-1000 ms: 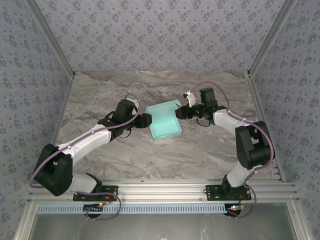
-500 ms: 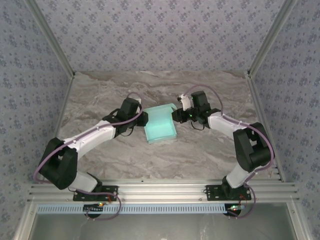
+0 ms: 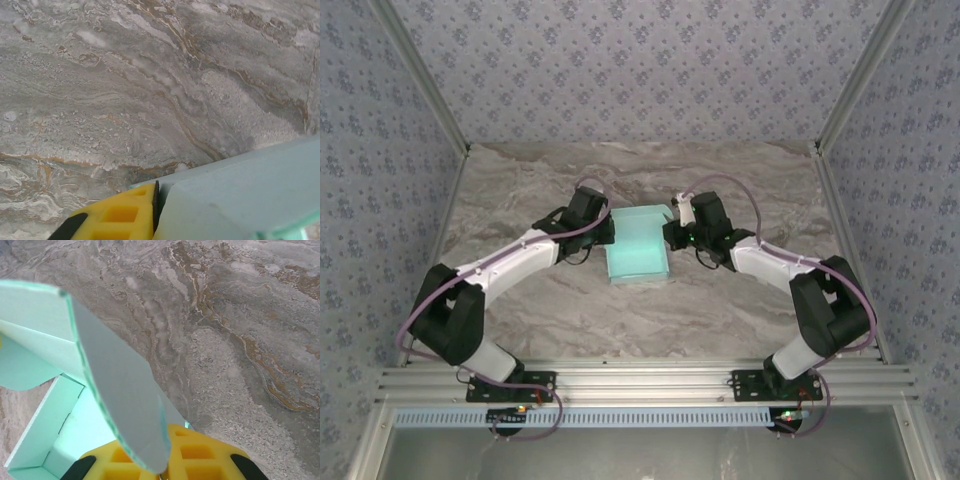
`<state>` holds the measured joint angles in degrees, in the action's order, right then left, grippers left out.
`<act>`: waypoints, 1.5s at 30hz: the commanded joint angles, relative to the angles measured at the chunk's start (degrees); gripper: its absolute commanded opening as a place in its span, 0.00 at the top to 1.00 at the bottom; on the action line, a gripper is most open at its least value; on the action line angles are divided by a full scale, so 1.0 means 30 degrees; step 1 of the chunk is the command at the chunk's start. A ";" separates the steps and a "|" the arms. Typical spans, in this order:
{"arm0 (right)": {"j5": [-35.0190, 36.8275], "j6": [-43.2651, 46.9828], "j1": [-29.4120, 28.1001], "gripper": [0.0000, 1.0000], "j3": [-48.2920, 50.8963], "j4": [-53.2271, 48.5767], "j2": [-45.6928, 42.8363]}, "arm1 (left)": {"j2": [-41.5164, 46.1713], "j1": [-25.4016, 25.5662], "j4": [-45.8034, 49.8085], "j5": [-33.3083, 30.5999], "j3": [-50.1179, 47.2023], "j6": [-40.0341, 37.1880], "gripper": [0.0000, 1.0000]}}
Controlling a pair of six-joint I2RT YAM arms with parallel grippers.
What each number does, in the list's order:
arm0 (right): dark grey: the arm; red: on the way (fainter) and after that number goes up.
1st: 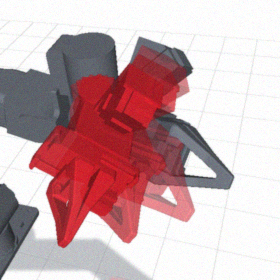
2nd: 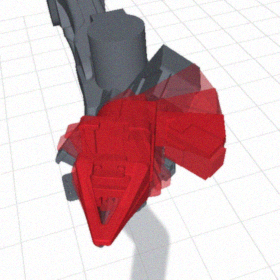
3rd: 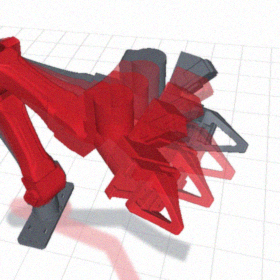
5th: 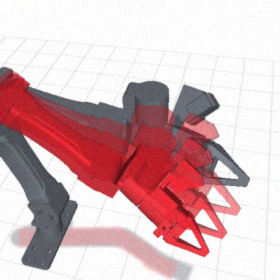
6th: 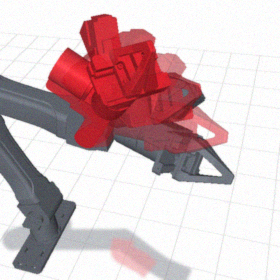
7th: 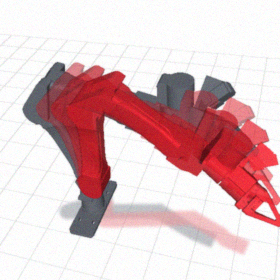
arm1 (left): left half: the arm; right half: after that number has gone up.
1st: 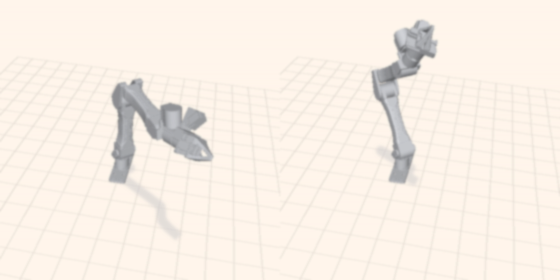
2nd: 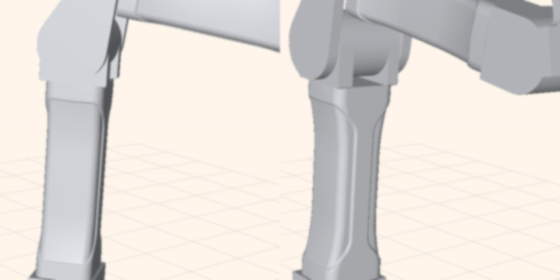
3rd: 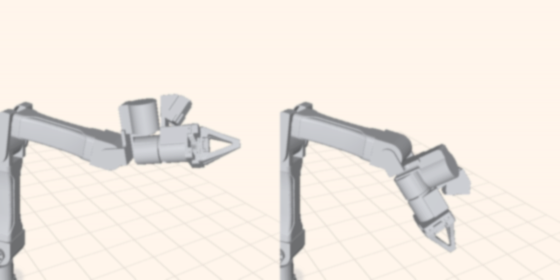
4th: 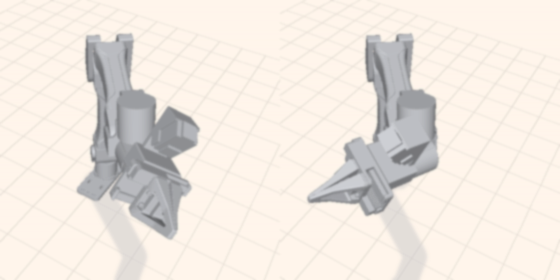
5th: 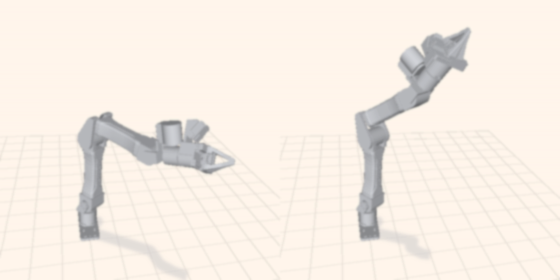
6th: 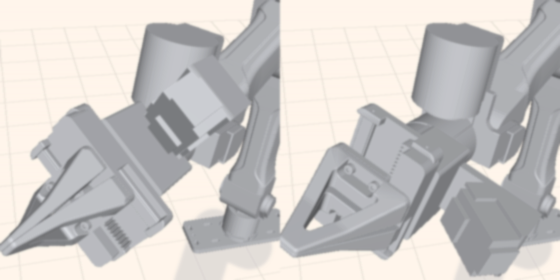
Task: Fold the paper box
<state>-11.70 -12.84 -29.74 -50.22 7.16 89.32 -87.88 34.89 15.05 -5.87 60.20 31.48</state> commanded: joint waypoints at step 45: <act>0.5237 -0.5836 -0.3213 0.83 0.1069 -0.1243 -0.1527 | 0.0340 0.2999 -0.6333 -0.3611 -0.3959 0.4019 0.90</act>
<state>7.57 -28.77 -39.00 -48.23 4.29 83.99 -86.28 42.59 -0.27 -17.41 49.10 43.57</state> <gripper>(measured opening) 0.174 0.110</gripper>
